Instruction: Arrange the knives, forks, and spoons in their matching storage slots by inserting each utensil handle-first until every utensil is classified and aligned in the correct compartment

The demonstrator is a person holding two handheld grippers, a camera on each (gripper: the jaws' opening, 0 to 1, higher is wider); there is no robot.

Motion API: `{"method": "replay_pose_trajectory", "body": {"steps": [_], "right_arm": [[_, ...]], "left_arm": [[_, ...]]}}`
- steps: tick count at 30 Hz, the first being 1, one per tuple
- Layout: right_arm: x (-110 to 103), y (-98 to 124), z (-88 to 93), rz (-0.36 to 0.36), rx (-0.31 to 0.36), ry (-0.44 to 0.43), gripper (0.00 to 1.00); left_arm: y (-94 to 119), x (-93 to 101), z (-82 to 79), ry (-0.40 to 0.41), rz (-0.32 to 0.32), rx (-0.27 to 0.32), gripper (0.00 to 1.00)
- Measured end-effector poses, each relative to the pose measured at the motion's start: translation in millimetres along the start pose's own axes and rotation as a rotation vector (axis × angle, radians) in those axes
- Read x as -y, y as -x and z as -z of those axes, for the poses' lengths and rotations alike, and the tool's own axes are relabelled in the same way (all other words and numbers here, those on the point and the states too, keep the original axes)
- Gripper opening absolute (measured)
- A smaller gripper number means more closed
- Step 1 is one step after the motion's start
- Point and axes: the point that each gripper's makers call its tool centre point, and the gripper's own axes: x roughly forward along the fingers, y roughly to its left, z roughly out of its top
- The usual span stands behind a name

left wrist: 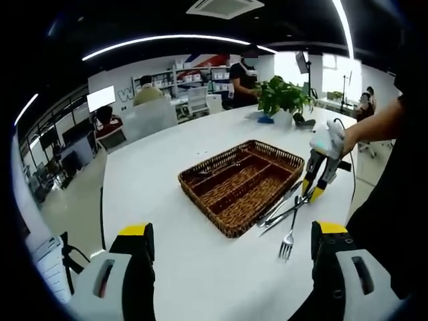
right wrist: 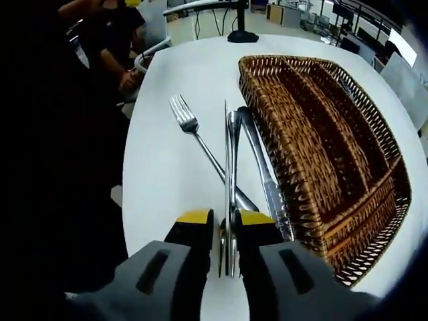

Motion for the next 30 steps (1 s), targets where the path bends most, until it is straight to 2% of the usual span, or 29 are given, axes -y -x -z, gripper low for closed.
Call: {"method": "replay_pose_trajectory", "body": {"steps": [8,12,16,17,26,28,30], "right_arm": [[1.7,-10.4,5.4,0.011,-0.044,0.040,0.06],[4.6,-11.0,1.8,0.021,-0.041,0.038,0.05],[6.1,-11.3,6.2,0.065,-0.109,0.131,0.04],[6.6,-12.0,2.2,0.077,-0.095,0.158,0.04],[9.5,-9.0,2.7,0.119,-0.103,0.184,0.01],[11.3,-4.6,0.9,0.139,-0.106,0.219,0.01],[11.3,-1.5,-1.3,0.130,-0.092,0.193,0.01]], "left_arm": [[0.6,0.2,0.5,0.018,-0.007,0.004,0.99],[0.9,-8.7,4.5,0.013,-0.013,0.009,0.99],[1.4,-15.4,7.4,0.016,-0.015,0.015,0.99],[1.6,-16.4,7.8,0.015,-0.015,0.015,0.99],[1.6,-22.2,9.2,0.013,-0.019,0.022,0.99],[1.7,-23.7,9.2,0.013,-0.021,0.024,0.99],[1.9,-24.9,9.3,0.014,-0.024,0.027,0.99]]}}
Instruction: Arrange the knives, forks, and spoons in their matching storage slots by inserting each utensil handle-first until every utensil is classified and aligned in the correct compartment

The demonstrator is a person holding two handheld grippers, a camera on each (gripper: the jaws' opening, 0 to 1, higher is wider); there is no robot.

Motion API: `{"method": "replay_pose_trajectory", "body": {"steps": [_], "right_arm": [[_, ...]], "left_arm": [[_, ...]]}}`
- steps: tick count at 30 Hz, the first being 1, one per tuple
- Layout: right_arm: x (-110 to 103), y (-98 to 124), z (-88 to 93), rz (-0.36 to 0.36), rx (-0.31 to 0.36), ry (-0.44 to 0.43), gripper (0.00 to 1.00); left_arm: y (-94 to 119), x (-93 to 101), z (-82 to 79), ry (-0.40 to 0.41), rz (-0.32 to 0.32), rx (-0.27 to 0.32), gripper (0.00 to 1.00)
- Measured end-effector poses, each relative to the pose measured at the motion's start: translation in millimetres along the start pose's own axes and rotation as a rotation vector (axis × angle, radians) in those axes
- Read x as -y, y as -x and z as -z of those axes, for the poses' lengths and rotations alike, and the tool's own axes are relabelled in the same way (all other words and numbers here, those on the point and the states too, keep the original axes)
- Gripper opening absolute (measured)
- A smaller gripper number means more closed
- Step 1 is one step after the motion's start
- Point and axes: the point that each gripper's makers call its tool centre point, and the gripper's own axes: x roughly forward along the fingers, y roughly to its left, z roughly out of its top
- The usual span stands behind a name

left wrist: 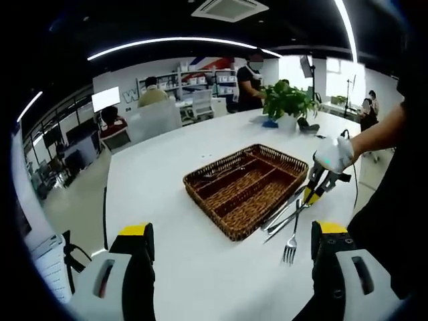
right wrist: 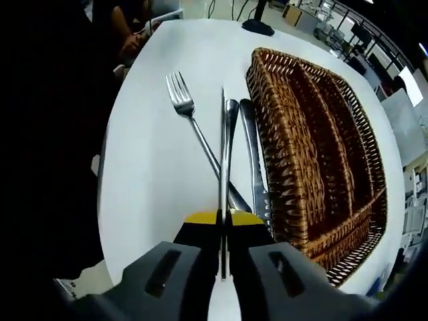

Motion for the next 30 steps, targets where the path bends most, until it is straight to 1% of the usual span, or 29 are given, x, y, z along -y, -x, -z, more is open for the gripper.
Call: {"method": "replay_pose_trajectory", "body": {"steps": [5,7,8,9,10,11,13,14,16,17,19,22,23,25,27,30], "right_arm": [[-4.5,3.5,-3.5,-0.017,0.021,0.007,0.00],[-4.9,5.9,-6.2,-0.012,0.029,0.017,0.00],[-5.5,7.5,-8.5,-0.019,0.042,0.006,0.00],[-6.3,9.1,-10.4,-0.026,0.051,-0.012,0.00],[-5.9,10.3,-11.0,-0.027,0.052,-0.011,0.00],[-5.9,11.5,-11.3,-0.028,0.049,-0.012,0.00],[-6.0,14.9,-13.3,-0.029,0.054,-0.002,0.00],[-3.7,18.4,-16.5,-0.020,0.069,0.012,0.00],[-0.6,25.3,-20.8,-0.021,0.083,0.003,0.00],[0.1,28.1,-22.1,-0.023,0.083,0.004,0.00],[4.6,35.1,-25.4,-0.005,0.082,0.034,0.00],[11.3,45.6,-30.4,0.008,0.089,0.032,0.00],[13.4,50.7,-32.8,0.007,0.096,0.029,0.00],[14.4,58.0,-38.8,-0.001,0.123,0.016,0.00],[16.5,70.1,-45.4,0.001,0.133,0.017,0.00],[19.8,81.2,-50.0,0.010,0.118,0.045,0.00]], "left_arm": [[-0.4,0.1,-0.2,-0.001,0.002,0.005,0.99],[-0.6,0.2,-0.9,0.001,0.003,0.011,0.99],[-0.6,0.0,-1.1,0.001,0.003,0.013,0.99],[-0.7,1.9,-2.9,0.000,0.002,0.014,0.99],[-1.4,8.9,-7.9,-0.001,0.001,0.014,0.99],[-1.6,11.6,-9.6,-0.001,0.002,0.015,0.99],[-1.5,12.4,-9.8,-0.003,0.001,0.013,0.99],[-1.4,12.7,-9.8,-0.002,0.002,0.013,0.99],[-1.9,11.6,-8.2,0.001,0.001,0.014,0.99],[-2.1,11.8,-7.8,0.001,0.002,0.014,0.99],[-2.3,14.9,-9.3,0.002,0.004,0.011,0.99],[-3.4,18.5,-10.4,-0.005,0.010,0.008,0.99],[-3.7,20.4,-11.9,-0.016,0.009,0.009,0.99],[-3.9,22.8,-13.6,-0.015,0.014,0.008,0.99],[-3.9,24.4,-14.6,-0.012,0.020,0.008,0.99],[-4.1,25.3,-15.5,-0.011,0.023,0.009,0.99]]}}
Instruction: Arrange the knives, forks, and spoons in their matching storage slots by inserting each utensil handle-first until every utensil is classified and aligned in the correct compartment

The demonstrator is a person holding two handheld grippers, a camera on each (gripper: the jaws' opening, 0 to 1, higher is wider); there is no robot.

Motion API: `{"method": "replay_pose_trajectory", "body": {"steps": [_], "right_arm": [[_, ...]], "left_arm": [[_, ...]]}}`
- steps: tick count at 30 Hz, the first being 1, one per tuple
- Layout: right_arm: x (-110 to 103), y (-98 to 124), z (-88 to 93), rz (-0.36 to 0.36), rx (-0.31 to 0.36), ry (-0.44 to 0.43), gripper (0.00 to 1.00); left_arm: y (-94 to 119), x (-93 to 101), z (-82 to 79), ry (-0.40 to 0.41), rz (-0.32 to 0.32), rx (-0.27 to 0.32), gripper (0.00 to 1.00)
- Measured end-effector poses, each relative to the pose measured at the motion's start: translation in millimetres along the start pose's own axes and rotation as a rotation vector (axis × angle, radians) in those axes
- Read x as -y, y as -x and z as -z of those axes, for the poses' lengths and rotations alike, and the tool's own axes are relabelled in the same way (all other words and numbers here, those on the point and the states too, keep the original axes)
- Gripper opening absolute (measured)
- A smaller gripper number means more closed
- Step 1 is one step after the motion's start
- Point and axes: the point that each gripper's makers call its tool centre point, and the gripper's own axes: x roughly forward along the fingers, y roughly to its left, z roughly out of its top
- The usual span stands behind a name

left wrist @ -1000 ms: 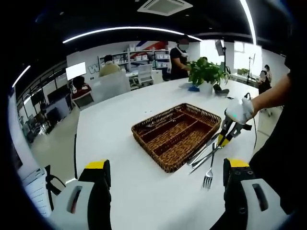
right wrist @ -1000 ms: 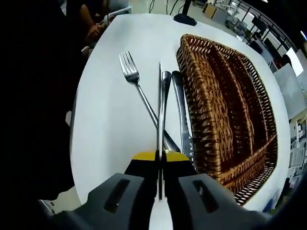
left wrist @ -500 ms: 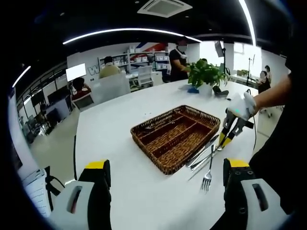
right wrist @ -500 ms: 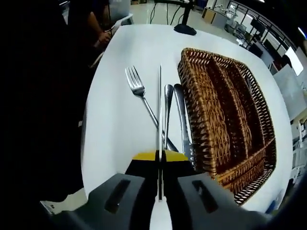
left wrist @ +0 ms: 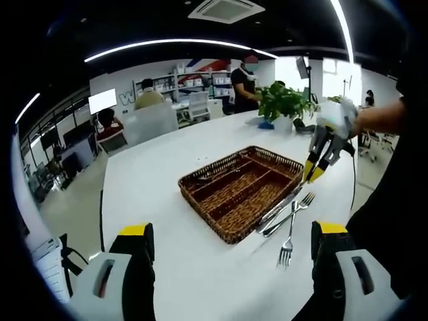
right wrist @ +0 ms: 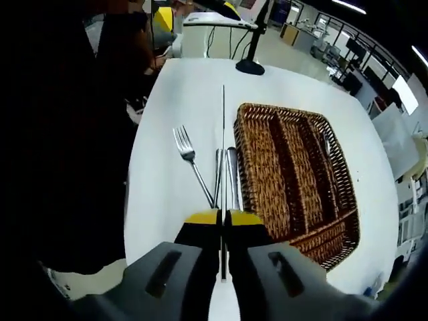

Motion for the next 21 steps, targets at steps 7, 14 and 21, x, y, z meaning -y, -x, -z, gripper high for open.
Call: {"method": "replay_pose_trajectory", "body": {"steps": [7,14,21], "right_arm": [[10.6,22.5,-14.9,0.038,-0.016,0.058,0.00],[19.1,44.5,-30.7,0.076,-0.008,0.075,0.00],[22.1,52.5,-37.0,0.088,-0.013,0.091,0.00]], "left_arm": [[-0.8,3.2,-2.5,0.002,0.007,0.004,0.99],[2.0,4.5,-0.9,0.000,0.008,0.013,0.99],[3.6,-6.4,-8.1,0.003,-0.016,0.044,0.99]]}}
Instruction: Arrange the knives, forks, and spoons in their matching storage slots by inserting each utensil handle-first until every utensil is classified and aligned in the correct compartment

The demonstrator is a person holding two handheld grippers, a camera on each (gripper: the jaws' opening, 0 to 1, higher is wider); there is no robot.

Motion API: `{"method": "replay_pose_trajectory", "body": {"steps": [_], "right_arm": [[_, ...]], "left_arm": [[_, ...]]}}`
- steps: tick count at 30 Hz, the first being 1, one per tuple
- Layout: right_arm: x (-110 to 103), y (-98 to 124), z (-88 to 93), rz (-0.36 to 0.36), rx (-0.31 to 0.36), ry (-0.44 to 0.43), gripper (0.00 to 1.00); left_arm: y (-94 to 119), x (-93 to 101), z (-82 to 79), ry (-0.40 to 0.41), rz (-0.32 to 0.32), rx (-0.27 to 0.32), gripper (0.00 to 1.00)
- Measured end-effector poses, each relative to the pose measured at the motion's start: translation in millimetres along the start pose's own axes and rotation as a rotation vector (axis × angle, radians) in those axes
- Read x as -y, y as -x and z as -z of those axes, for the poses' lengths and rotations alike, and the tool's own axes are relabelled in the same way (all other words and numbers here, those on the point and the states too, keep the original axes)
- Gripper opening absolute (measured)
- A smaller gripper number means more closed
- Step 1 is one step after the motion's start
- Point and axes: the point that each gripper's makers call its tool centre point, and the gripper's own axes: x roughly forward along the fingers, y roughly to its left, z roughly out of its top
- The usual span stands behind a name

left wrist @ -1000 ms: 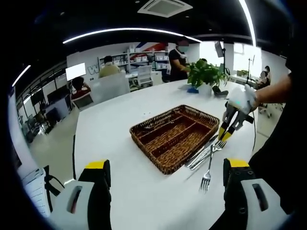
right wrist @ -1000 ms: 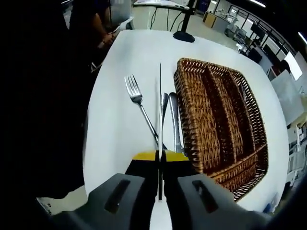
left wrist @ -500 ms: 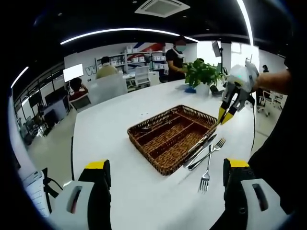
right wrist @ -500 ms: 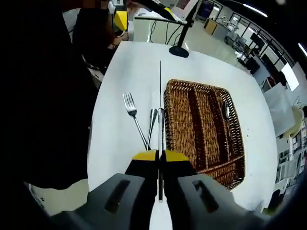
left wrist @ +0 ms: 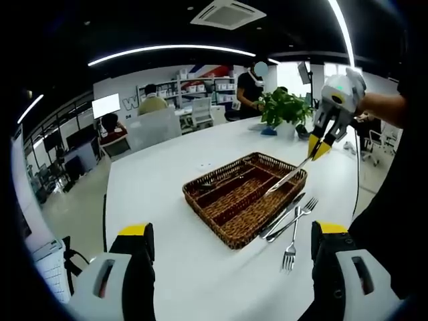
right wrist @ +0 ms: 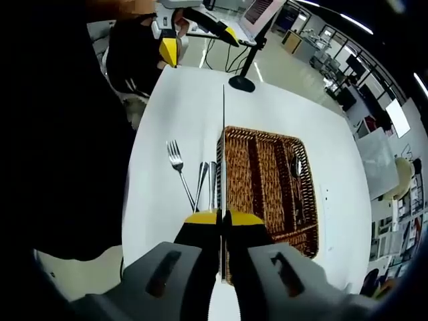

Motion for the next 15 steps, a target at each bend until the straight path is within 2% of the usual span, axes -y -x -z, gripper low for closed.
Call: {"method": "replay_pose_trajectory", "body": {"steps": [15], "right_arm": [[5.4,7.9,-2.2,0.020,0.001,0.015,0.00]], "left_arm": [[-3.7,2.5,2.3,0.010,0.024,-0.013,0.99]]}}
